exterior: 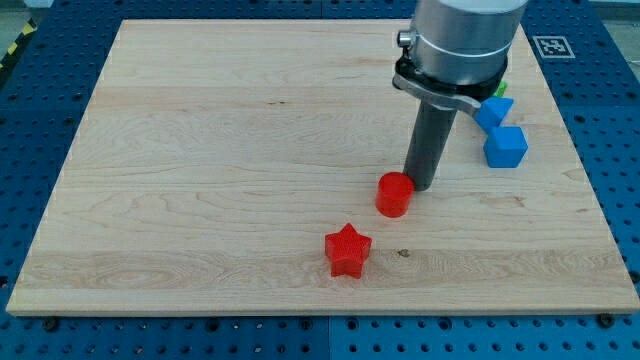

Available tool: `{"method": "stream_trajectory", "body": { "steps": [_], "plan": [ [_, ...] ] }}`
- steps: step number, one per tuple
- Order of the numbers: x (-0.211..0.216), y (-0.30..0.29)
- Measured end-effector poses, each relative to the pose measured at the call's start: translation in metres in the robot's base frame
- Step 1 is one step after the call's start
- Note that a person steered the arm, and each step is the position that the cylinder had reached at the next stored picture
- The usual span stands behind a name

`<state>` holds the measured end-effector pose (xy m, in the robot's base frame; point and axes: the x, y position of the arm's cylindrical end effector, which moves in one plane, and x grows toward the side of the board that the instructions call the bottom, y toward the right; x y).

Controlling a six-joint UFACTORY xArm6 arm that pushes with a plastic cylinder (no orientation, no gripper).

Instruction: Move your arm to center right

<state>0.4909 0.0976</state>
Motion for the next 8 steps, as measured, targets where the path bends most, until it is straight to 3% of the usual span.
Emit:
{"method": "stream_trajectory", "body": {
  "steps": [3,4,5,7,8],
  "plan": [
    [0.029,-0.059],
    [0.005,-0.048],
    [-0.019,0.011],
    [0.015,0.109],
    [0.018,0.109]
  ]
}}
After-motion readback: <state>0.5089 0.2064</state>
